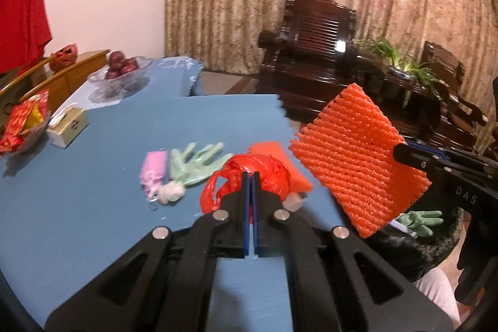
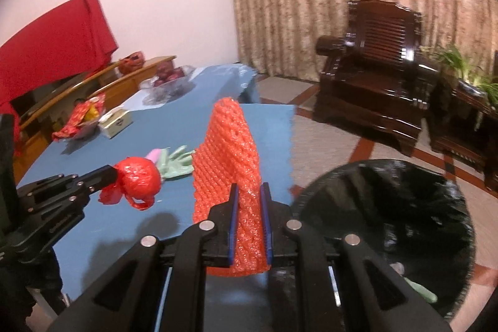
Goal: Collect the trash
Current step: 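Carry the orange net and red bag over the bin with both grippers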
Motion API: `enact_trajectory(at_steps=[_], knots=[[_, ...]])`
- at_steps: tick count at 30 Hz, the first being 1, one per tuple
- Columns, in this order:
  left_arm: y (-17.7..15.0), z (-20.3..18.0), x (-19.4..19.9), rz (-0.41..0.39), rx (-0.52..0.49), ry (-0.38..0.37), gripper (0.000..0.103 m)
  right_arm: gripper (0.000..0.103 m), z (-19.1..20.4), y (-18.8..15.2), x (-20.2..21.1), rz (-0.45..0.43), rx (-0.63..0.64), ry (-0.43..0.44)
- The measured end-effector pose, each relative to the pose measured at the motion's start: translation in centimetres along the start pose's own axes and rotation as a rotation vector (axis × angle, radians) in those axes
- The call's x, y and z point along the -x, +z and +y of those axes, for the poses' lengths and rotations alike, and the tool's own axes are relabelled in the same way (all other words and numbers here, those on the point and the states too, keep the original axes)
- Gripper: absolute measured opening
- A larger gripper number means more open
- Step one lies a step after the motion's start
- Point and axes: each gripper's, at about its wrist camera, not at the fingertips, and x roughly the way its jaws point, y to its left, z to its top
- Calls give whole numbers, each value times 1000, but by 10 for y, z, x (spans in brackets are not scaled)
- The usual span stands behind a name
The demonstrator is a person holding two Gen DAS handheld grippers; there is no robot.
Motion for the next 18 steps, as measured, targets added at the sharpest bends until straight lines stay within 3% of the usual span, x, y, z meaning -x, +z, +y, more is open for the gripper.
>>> enact_trajectory(at_steps=[18], knots=[[14, -149, -47, 2, -169, -262, 1, 13, -129, -24, 47, -15, -138, -267]])
